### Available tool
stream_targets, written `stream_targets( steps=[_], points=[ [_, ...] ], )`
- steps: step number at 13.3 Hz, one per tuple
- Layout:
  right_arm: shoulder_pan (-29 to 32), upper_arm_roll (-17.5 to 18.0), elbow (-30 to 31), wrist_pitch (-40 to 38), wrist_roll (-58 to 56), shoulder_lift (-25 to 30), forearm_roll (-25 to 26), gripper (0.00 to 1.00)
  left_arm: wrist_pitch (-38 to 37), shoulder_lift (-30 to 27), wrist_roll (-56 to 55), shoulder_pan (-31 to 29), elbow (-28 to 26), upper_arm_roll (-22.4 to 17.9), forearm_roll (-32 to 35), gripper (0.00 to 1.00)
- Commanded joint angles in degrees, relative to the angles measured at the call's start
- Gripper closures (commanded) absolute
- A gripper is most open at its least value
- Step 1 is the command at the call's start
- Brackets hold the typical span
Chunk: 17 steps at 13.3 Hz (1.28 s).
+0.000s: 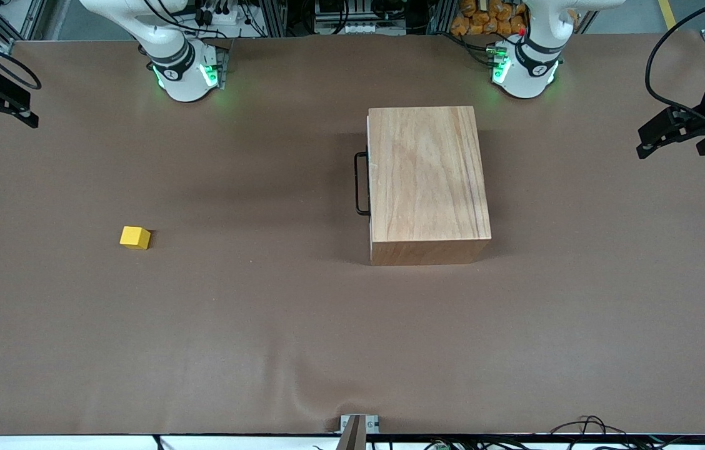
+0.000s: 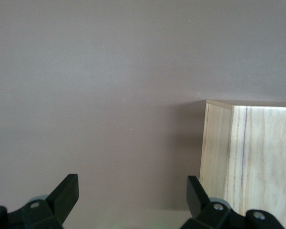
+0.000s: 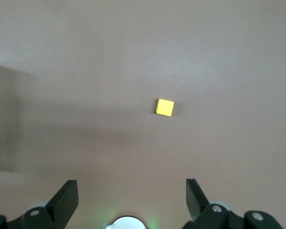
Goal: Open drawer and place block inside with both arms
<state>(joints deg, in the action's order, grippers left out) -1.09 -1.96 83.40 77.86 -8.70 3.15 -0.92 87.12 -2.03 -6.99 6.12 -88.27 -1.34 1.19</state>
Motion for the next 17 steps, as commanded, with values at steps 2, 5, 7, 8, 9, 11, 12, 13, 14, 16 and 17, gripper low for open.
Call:
stream_targets(
  steps=[2, 5, 7, 8, 9, 11, 12, 13, 14, 16, 17],
  points=[
    [0.47, 0.46, 0.00, -0.08, -0.97, 0.90, 0.84, 0.00, -1.51, -0.17, 0.31, -0.14, 1.08, 0.02, -0.84, 0.00],
    [0.56, 0.46, 0.09, -0.34, -0.62, 0.90, 0.84, 0.00, -1.60, 0.53, 0.31, 0.30, 1.78, 0.11, -0.93, 0.00],
    [0.56, 0.46, 0.18, -0.51, -0.71, 0.98, 0.84, 0.00, -1.69, 1.59, 0.31, 0.91, 3.19, 0.28, -0.93, 0.00],
    [0.65, 0.38, 0.18, -0.60, -0.71, 0.99, 0.84, 0.00, -1.77, 2.11, 0.31, 1.00, 3.98, 0.46, -1.28, 0.00],
    [0.65, 0.37, 0.18, -0.60, -0.71, 0.99, 0.84, 0.00, -2.03, 2.90, 0.22, 1.00, 5.12, 0.46, -2.67, 0.00],
    [0.73, 0.37, 0.18, -0.60, -0.71, 0.98, 0.84, 0.00, -5.27, 5.27, 0.13, 1.18, 7.93, 1.51, -2.69, 0.00],
    [0.74, 0.37, 0.18, -0.60, -0.71, 0.99, 0.84, 0.00, -5.55, 6.06, -0.22, 1.27, 8.90, 2.47, -2.60, 0.00],
    [0.74, 0.37, 0.18, -0.60, -0.80, 0.90, 0.84, 0.00, -5.64, 6.16, -1.00, 1.44, 9.17, 3.79, -2.42, 0.00],
    [0.82, 0.37, 0.18, -0.60, -0.80, 0.90, 0.84, 0.00, -5.64, 6.16, -2.58, 2.14, 9.17, 4.32, -2.25, 0.00],
    [0.82, 0.29, 0.18, -0.60, -0.80, 0.90, 0.84, 0.00, -5.90, 6.16, -6.35, 4.77, 9.00, 4.68, -2.16, 0.00],
    [0.91, 0.29, 0.18, -0.52, -0.80, 0.90, 0.84, 0.00, -5.82, 7.03, -8.37, 6.26, 9.08, 4.68, -2.25, 0.00]
  ],
)
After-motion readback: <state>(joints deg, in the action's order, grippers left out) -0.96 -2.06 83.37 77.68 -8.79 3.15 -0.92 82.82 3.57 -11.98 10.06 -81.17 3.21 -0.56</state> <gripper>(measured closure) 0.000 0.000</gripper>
